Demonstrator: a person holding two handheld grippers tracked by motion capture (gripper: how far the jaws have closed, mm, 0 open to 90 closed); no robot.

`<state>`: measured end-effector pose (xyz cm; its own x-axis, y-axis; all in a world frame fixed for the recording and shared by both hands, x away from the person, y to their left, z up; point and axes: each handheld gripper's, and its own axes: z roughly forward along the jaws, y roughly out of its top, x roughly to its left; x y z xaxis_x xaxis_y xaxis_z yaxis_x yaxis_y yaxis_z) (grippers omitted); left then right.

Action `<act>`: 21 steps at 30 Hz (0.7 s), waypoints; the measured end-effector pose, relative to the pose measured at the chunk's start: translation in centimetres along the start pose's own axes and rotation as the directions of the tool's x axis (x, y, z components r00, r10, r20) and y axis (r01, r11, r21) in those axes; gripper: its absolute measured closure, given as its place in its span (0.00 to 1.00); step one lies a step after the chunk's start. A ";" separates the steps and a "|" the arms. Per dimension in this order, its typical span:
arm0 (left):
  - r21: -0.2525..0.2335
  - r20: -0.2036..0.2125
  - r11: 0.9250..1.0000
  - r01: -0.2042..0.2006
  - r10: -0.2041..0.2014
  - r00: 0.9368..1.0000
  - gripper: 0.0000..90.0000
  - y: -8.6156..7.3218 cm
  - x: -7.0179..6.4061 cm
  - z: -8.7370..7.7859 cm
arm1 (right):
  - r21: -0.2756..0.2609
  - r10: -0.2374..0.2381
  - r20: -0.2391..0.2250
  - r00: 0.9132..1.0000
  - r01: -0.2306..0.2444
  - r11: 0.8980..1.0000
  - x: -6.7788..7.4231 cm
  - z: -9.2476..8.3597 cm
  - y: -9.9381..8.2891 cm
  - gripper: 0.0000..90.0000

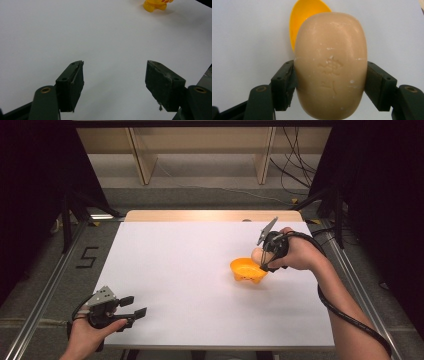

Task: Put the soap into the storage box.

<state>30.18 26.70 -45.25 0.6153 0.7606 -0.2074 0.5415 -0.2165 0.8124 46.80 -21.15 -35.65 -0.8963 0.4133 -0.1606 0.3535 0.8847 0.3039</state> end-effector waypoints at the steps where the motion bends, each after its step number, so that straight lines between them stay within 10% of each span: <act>1: 0.002 0.001 1.000 0.001 -0.001 1.000 0.34 0.0 0.0 0.0 | 0.008 0.010 0.000 1.000 -0.010 1.000 0.1 0.0 0.0 0.37; 21: -0.002 0.002 1.000 0.002 -0.002 1.000 0.34 0.0 0.1 0.0 | 0.012 0.001 -0.005 1.000 -0.001 1.000 -0.1 0.8 1.3 0.37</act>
<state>30.21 26.74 -45.28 0.6152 0.7600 -0.2097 0.5413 -0.2138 0.8132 47.56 -19.86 -36.01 -0.8974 0.4130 -0.1552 0.3574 0.8868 0.2931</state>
